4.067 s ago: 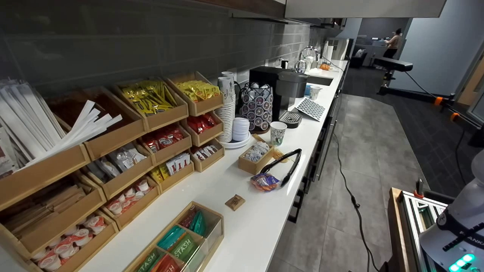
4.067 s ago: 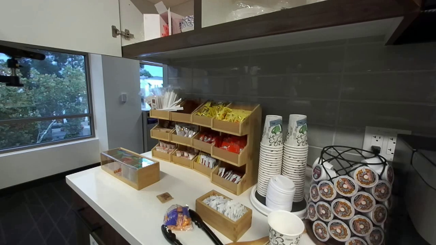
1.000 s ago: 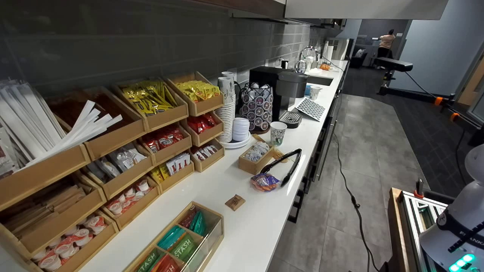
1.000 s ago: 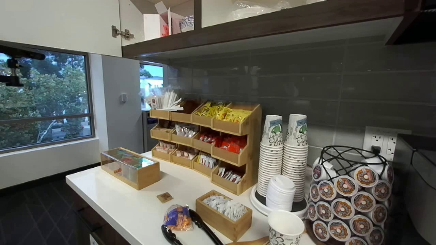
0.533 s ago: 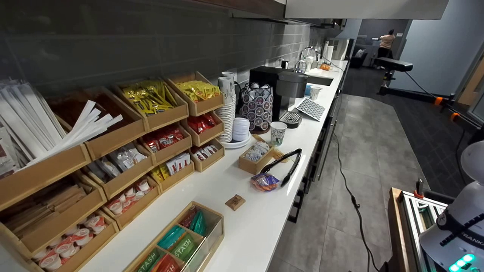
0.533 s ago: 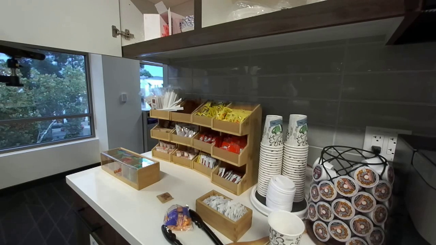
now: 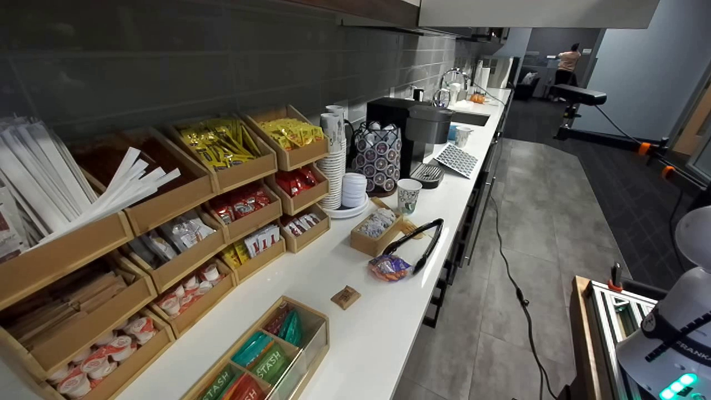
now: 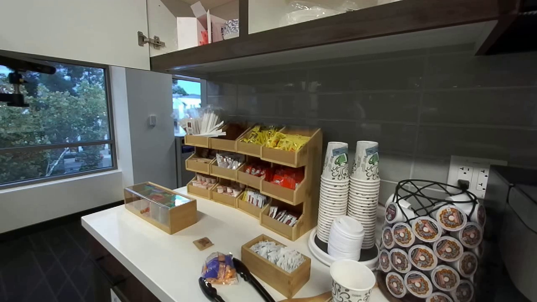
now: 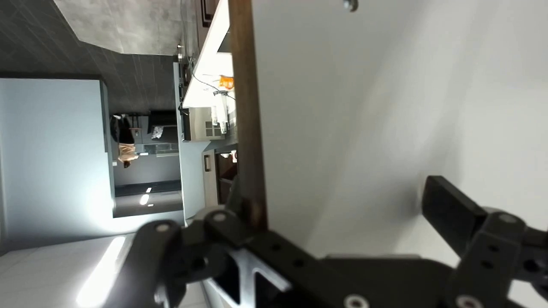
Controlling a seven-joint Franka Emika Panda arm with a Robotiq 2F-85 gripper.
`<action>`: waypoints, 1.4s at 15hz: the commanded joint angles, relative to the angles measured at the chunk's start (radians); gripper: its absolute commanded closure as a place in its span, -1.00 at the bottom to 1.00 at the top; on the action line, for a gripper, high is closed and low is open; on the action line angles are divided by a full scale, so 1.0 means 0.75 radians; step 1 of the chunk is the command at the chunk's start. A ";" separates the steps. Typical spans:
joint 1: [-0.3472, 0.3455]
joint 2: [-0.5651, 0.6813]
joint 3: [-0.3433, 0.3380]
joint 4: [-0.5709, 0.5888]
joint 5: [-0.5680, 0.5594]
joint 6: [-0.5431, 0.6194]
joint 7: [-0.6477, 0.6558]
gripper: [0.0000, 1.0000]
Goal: Open the right upper cabinet door.
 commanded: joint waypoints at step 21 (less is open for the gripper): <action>-0.238 -0.074 -0.045 0.177 0.096 -0.342 0.158 -1.00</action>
